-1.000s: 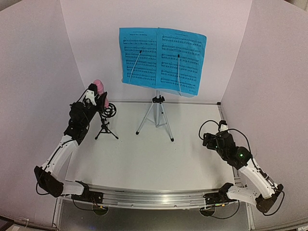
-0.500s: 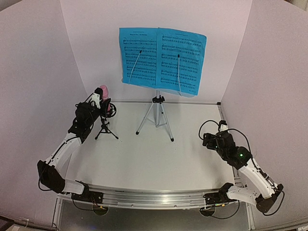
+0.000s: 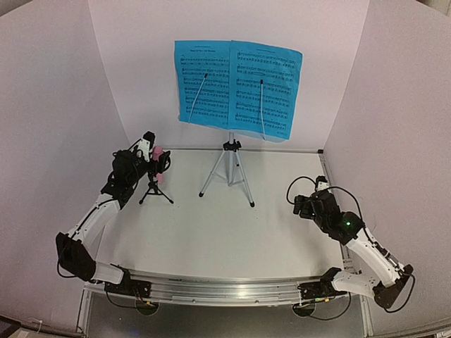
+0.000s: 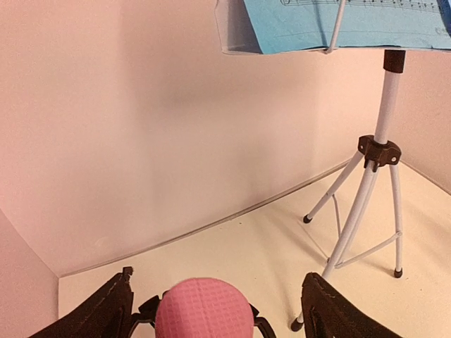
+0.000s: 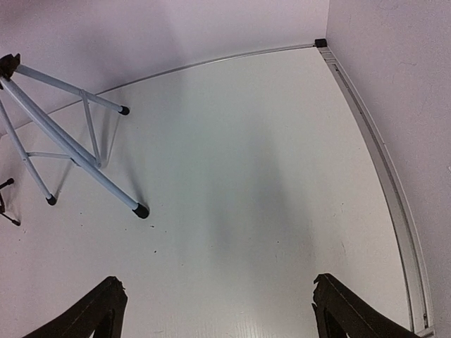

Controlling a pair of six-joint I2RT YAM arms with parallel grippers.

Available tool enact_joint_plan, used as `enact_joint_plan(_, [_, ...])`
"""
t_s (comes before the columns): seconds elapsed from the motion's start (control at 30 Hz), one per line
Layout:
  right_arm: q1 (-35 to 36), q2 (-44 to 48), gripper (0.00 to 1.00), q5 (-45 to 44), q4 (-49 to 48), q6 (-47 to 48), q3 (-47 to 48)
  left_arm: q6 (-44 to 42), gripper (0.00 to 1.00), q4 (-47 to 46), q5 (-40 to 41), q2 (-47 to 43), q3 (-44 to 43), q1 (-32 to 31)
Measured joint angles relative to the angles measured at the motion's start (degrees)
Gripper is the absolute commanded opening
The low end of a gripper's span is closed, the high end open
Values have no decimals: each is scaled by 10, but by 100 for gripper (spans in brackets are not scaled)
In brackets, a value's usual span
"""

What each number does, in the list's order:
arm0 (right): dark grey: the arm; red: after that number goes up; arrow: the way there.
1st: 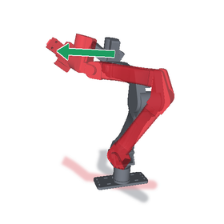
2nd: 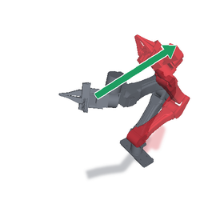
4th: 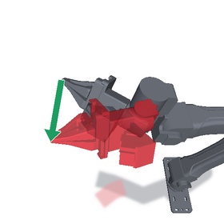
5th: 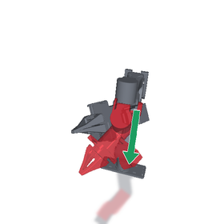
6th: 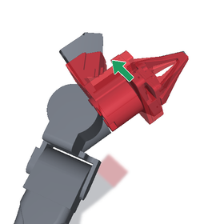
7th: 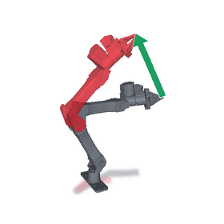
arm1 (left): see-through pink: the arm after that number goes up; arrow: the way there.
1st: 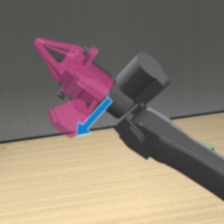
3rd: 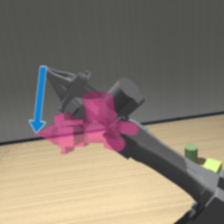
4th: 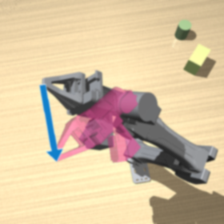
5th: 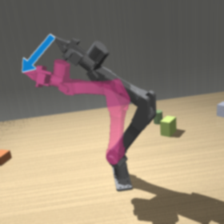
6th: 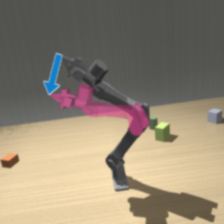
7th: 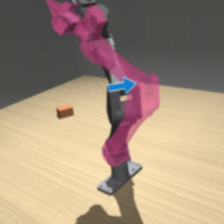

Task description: Set up the instrument practice props

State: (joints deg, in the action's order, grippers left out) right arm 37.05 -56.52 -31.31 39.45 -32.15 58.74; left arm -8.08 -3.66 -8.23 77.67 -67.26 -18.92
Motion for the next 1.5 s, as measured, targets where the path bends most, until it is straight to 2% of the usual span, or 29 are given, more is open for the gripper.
enact_joint_plan(0.1, [-11, -22, 94, 3, -1, 19, 0, 5, 89, 13, -2, -17, 2, 0])
enact_joint_plan(0.2, [-56, -55, 96, 16, -4, 42, 3, 15, 90, 20, 10, -50, 5, 3])
enact_joint_plan(0.33, [-147, -83, 97, 47, -9, 83, 5, 30, 91, 39, 31, -122, 17, 28])
enact_joint_plan(0.43, [-249, -91, 96, 114, -26, 113, 1, 37, 91, 70, 58, -184, 39, 45])
enact_joint_plan(0.53, [-342, -87, 98, 177, -65, 133, -31, 43, 91, 106, 92, -239, 77, 46])
enact_joint_plan(0.6, [-369, -66, 98, 211, -95, 146, -75, 60, 91, 129, 104, -275, 114, 57])
enact_joint_plan(0.73, [-394, 22, 98, 283, -139, 174, -181, 107, 91, 177, 106, -325, 201, 126])
enact_joint_plan(0.87, [-412, 146, 98, 329, -196, 190, -279, 138, 95, 173, 82, -337, 310, 201])
enact_joint_plan(0.97, [-415, 210, 98, 345, -244, 195, -324, 127, 99, 145, 47, -338, 394, 220])
enact_joint_plan(1.07, [-415, 248, 98, 343, -309, 191, -362, 95, 99, 134, 21, -336, 459, 223])
enact_joint_plan(1.27, [-415, 333, 98, 326, -375, 164, -472, 69, 87, 119, 36, -337, 482, 224])
enact_joint_plan(1.37, [-415, 383, 98, 311, -380, 156, -502, 80, 86, 108, 60, -336, 482, 225])
enact_joint_plan(1.5, [-415, 396, 98, 302, -400, 152, -505, 96, 86, 96, 77, -335, 483, 225])
